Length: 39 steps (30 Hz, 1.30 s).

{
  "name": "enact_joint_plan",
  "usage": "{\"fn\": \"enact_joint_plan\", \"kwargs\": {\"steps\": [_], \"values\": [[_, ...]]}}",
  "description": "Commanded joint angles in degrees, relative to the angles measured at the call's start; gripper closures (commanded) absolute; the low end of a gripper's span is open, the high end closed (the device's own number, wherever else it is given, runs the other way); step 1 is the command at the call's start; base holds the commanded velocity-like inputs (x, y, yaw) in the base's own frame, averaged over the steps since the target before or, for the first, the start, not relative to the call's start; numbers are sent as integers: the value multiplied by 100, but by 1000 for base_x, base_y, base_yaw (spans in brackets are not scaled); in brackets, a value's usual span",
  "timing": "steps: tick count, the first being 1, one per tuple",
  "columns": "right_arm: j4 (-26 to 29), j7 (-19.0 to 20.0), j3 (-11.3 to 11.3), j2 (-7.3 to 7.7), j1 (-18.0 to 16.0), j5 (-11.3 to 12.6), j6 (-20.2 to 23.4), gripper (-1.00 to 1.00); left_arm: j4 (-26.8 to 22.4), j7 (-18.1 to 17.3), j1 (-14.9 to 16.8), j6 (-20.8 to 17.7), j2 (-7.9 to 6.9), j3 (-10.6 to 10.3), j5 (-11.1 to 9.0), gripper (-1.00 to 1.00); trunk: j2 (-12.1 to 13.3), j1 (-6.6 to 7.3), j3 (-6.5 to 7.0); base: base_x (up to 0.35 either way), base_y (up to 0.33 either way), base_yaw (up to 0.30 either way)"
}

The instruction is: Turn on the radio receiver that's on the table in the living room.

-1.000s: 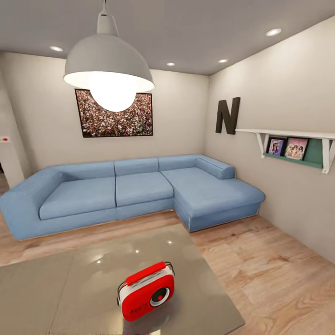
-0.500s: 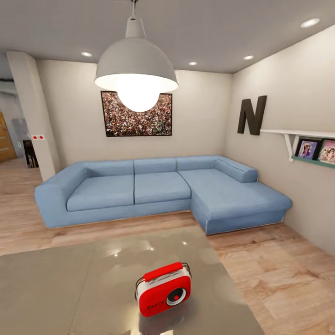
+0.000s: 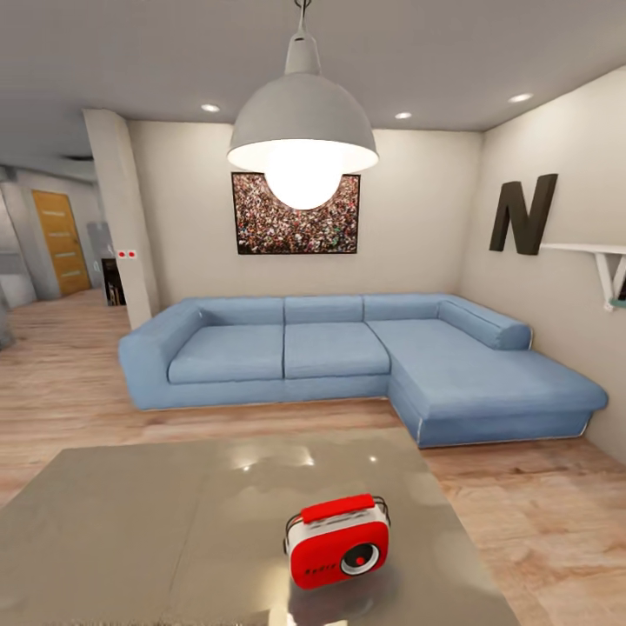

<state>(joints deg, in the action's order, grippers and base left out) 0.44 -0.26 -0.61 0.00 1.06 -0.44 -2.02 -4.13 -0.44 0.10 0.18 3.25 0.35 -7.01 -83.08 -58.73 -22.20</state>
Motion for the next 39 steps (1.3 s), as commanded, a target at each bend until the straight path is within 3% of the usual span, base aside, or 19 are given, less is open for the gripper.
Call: {"fn": "enact_joint_plan", "kwargs": {"steps": [1, 10, 28, 39], "values": [[0, 0, 0, 0, 0, 0, 0, -100, 0, 0, 1, 0, 0, 0, 0, -100, 0, 0, -1, 0, 0, 271], [0, 0, 0, 0, 0, 0, 0, -100, 0, 0, 3, 0, 0, 0, -2, -100, 0, 0, -16, 3, 0, 209], [0, 0, 0, 0, 0, 0, 0, -100, 1, 0, 2, -1, 0, -8, 6, -100, 0, 0, -18, 281, 0, 8], [0, 0, 0, 4, 0, 0, 0, -100, 0, 0, 1, 5, -7, -3, 1, -100, 0, 0, -18, 43, 0, 0]]}}
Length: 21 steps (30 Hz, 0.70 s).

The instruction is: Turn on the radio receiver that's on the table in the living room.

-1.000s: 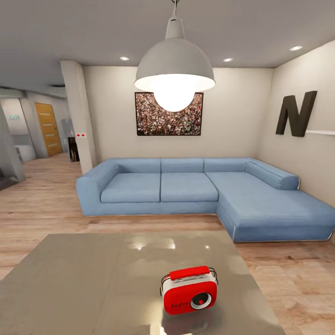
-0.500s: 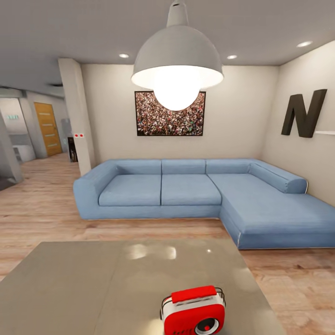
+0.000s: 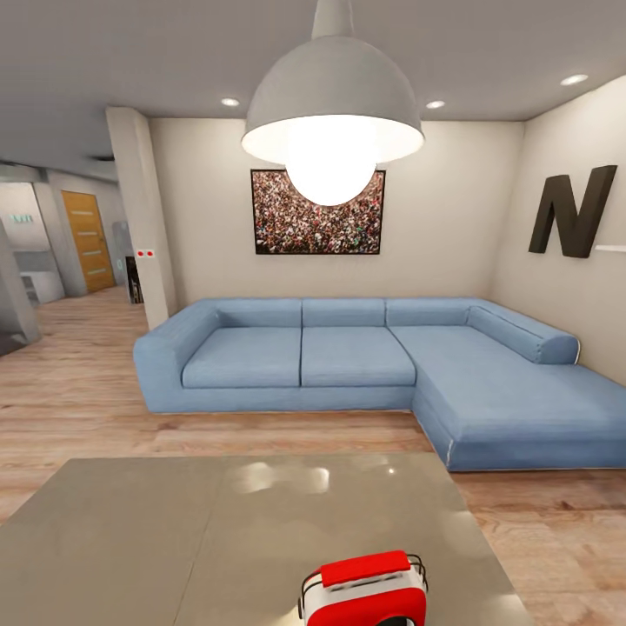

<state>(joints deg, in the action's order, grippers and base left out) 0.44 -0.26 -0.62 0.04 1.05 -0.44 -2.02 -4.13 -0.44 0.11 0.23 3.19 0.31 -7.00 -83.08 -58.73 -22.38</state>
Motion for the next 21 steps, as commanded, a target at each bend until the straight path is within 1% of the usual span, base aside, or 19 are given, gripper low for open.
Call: {"fn": "enact_joint_plan", "kwargs": {"steps": [1, 21], "values": [[0, 0, 0, -1, 0, 0, 0, -100, 0, 0, 0, -1, 1, 1, -1, -100, 0, 0, 0, 3, 0, 0], [0, 0, 17, -2, 0, 35, 0, -100, 0, 0, -1, 9, 7, 12, -3, -100, 0, 0, 0, 0, 0, 0]]}}
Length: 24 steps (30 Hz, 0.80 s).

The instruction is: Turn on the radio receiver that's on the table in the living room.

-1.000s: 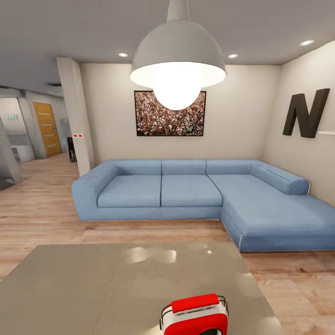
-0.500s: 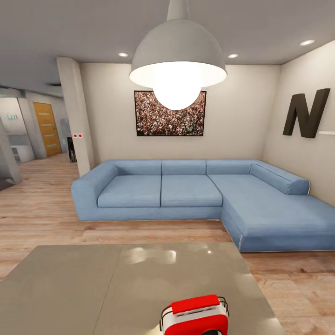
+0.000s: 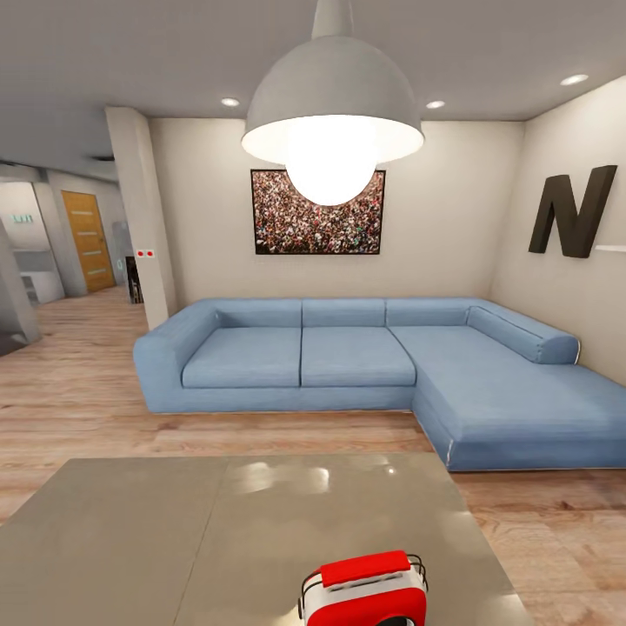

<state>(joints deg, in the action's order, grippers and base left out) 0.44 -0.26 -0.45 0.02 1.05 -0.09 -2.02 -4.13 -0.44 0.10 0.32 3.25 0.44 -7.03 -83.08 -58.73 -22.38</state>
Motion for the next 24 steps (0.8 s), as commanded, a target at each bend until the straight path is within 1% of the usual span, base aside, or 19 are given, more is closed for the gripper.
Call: {"fn": "enact_joint_plan", "kwargs": {"steps": [1, 7, 15, 24], "values": [[0, 0, 0, 3, 0, 3, 0, -100, 0, 0, 1, 0, 0, 0, 0, -100, 0, 0, 0, 0, 0, 0], [0, 0, 1, 3, 0, 5, 0, -100, 0, 0, 0, -4, 3, 0, 0, -100, 0, 0, 0, 0, 0, 0], [0, 0, 1, 5, 0, 12, 0, -100, 0, 0, 1, -6, 8, 0, 0, -100, 321, 176, 144, 0, 0, 0], [0, 9, 42, 48, 0, 50, 28, -100, 0, 0, 2, -6, 9, 0, 0, -100, 682, 373, 305, 0, 0, 0]]}}
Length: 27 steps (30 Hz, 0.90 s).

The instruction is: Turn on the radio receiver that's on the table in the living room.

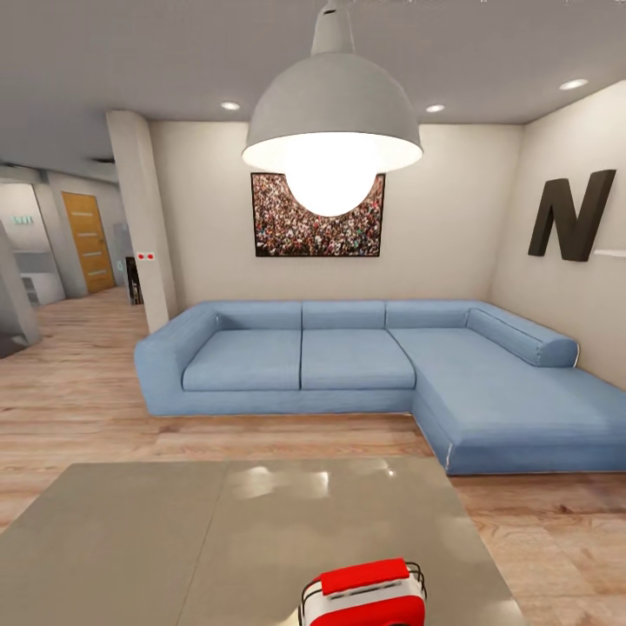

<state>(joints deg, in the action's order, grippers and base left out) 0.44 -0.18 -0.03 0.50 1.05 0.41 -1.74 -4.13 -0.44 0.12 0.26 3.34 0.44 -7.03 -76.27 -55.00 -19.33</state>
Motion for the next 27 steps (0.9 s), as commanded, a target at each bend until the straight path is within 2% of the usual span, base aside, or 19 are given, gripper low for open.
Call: {"fn": "enact_joint_plan", "kwargs": {"steps": [1, 27], "values": [[0, 0, 4, 1, 0, -1, 3, -100, 0, 0, -1, 0, 0, 0, 0, -100, 41, 23, 19, 0, 0, 0], [0, 44, -8, 9, 0, -15, -3, -100, 0, 0, -2, 0, 0, -7, 0, -100, 1084, 594, 479, 0, 0, 0]]}}
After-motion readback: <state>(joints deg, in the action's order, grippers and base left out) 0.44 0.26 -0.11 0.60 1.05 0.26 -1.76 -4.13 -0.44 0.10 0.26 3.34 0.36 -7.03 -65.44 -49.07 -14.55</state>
